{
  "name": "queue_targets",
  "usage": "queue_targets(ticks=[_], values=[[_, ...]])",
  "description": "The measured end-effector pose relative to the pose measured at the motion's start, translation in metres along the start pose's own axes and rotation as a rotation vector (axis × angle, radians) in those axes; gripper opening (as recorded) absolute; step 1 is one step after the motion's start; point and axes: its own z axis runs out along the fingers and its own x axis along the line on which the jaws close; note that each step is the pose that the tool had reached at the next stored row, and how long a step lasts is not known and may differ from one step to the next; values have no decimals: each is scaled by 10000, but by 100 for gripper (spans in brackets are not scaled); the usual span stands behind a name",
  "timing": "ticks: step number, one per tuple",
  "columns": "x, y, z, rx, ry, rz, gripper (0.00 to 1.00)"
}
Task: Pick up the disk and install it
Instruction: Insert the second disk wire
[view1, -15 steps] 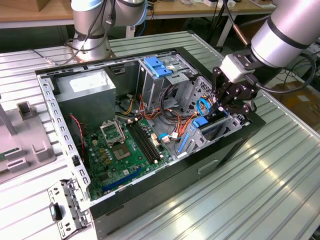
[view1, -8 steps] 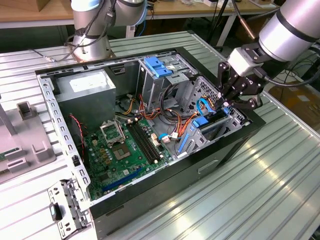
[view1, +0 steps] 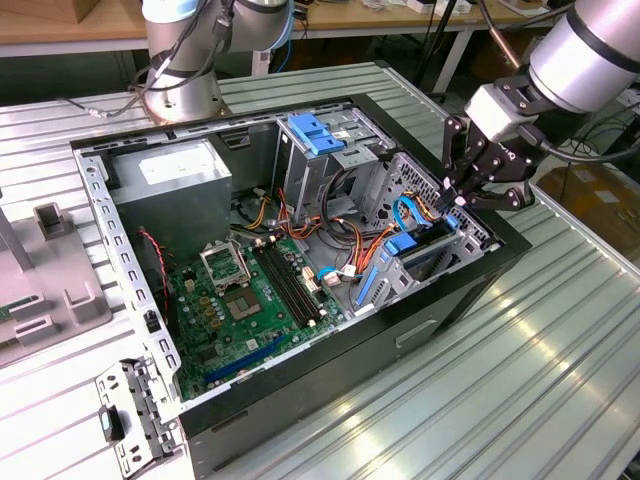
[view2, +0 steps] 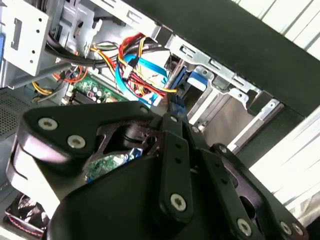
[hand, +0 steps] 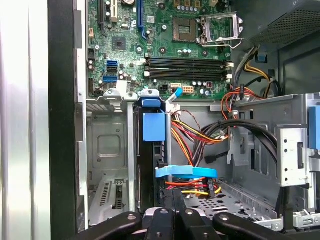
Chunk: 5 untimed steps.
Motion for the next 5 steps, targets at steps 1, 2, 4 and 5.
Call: queue_targets(ticks=[1, 2, 4, 5], values=[[0, 0, 0, 0, 0, 0, 11], [0, 0, 0, 0, 0, 0, 11], [0, 0, 0, 0, -1, 0, 11], [0, 0, 0, 0, -1, 0, 11]])
